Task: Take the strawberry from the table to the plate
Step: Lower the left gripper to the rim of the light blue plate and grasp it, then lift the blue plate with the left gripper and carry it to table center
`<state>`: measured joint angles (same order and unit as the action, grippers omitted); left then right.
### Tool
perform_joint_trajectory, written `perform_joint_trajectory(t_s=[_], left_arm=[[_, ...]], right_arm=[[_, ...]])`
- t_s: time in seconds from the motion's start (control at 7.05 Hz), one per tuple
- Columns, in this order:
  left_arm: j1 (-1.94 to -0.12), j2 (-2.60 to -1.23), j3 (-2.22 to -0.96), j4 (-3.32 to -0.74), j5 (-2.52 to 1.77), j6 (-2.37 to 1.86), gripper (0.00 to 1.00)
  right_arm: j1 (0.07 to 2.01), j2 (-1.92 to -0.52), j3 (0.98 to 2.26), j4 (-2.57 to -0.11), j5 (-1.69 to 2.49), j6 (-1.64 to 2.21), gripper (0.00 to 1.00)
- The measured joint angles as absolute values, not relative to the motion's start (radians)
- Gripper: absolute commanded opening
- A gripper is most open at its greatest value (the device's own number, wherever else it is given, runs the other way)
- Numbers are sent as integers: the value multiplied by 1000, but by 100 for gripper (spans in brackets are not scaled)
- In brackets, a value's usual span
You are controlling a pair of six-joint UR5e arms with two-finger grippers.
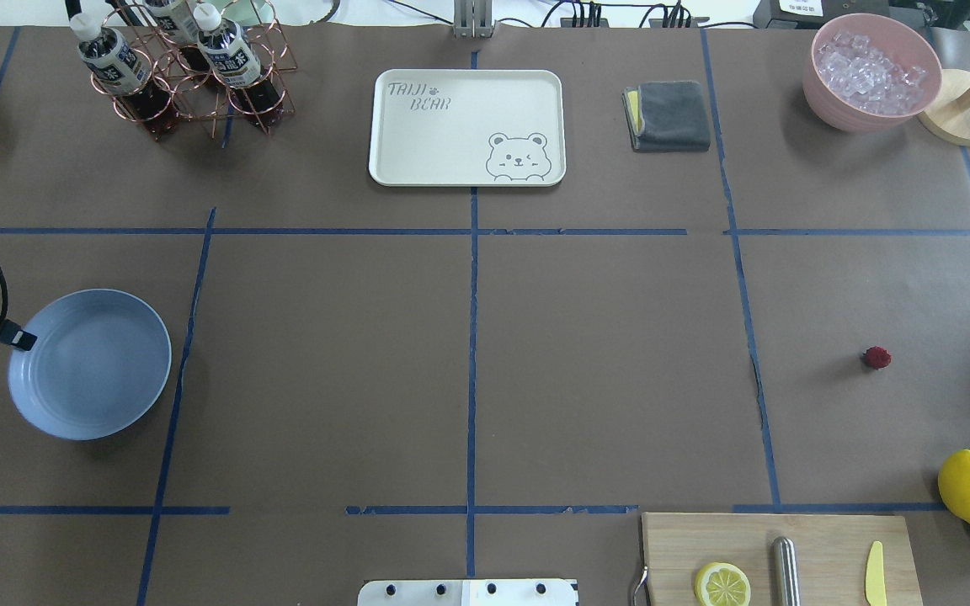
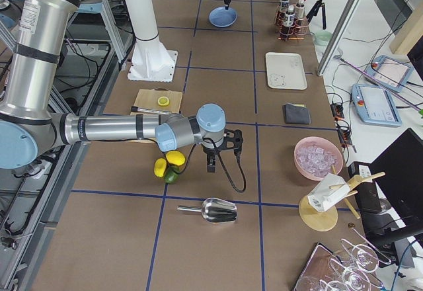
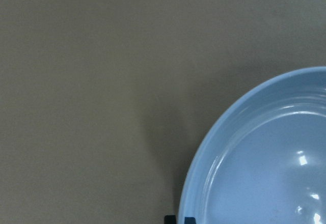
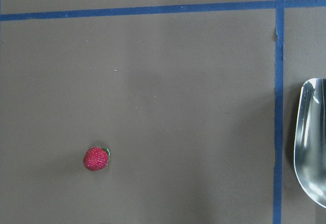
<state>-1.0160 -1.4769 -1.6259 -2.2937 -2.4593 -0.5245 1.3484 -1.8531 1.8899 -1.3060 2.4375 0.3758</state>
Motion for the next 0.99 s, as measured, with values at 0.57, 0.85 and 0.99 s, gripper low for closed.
perform_joint_trajectory(t_s=[0.57, 0.85, 0.99], left_arm=[[-987, -1562, -1718, -2459, -2569, -1000, 0], [-846, -1723, -1709, -2543, -2508, -1323, 0], [-758, -1822, -1689, -2552, -2443, -1451, 0]], right_arm=[[1347, -1853, 1890, -1307, 2437, 378, 100], [1341, -1852, 1890, -1308, 2437, 379, 100], [1340, -1850, 1890, -1308, 2437, 379, 100]])
